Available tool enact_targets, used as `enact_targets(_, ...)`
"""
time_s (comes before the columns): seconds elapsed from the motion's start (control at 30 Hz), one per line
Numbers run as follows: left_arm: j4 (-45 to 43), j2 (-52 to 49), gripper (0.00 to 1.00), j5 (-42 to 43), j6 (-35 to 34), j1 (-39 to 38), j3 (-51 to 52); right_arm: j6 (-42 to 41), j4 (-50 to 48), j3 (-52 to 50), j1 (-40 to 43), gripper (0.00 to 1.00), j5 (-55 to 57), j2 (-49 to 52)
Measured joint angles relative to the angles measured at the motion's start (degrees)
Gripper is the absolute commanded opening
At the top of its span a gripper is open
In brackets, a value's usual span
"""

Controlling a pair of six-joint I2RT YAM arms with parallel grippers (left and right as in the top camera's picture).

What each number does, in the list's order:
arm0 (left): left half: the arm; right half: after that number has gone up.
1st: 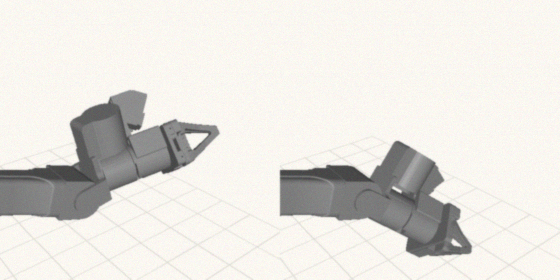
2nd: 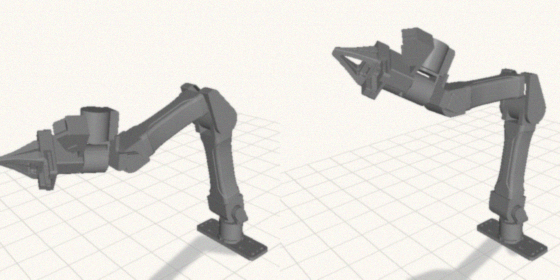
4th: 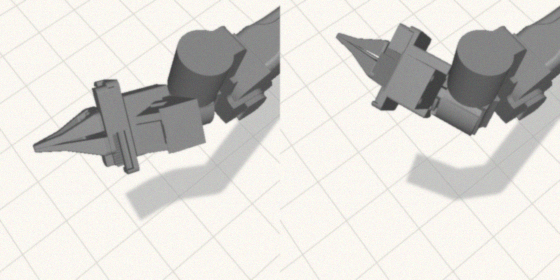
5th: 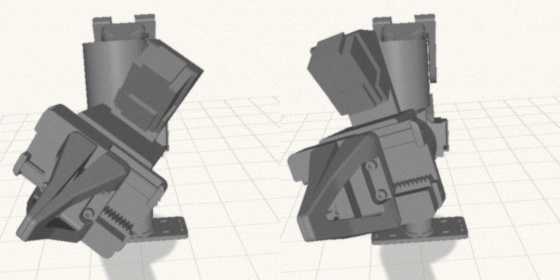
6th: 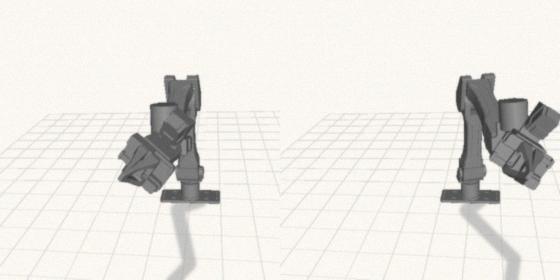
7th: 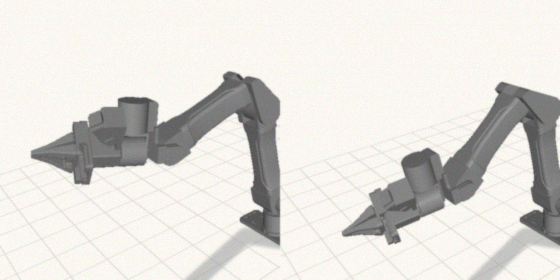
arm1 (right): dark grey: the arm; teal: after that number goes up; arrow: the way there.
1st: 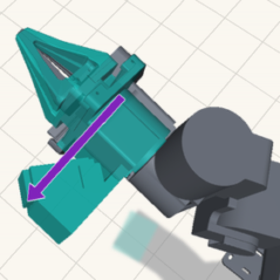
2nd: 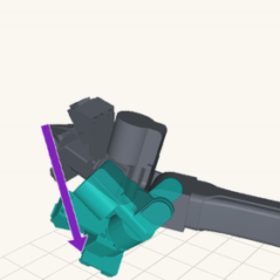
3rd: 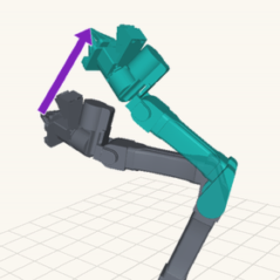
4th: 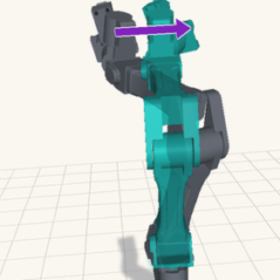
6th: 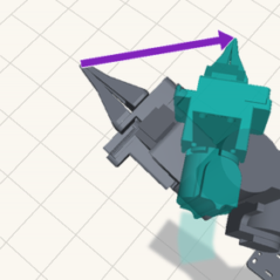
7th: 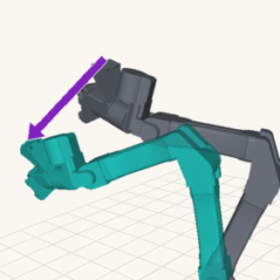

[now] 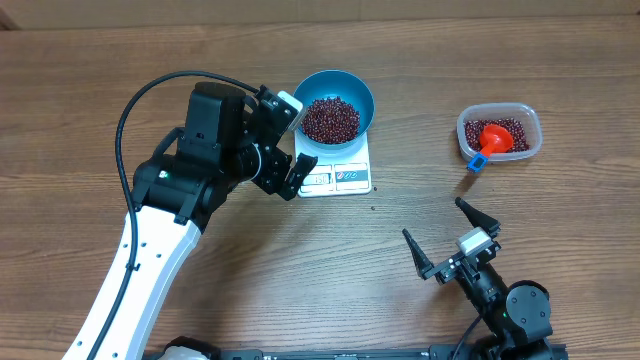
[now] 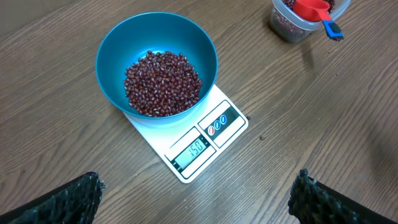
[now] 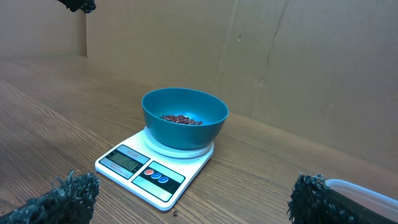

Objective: Scoop item into bowl and weigh 150g on scale

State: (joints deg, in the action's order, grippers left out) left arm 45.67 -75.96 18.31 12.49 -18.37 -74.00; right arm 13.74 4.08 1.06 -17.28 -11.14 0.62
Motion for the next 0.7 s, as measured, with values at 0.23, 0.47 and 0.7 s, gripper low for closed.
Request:
enact_targets(0.23,0.0,0.0,1.0,0.0,0.0,0.0,0.0,0.0,0.0,0.0,0.0,1.0,0.0,0.0)
enact_targets(0.47,6.5,0.5,1.0,0.0,0.0,0.0,0.0,0.0,0.0,0.0,0.0,1.0,0.0,0.0)
enact_targets(0.7,12.9,13.8,0.99,0.0,0.0,0.0,0.0,0.0,0.0,0.0,0.0,1.0,0.0,0.0)
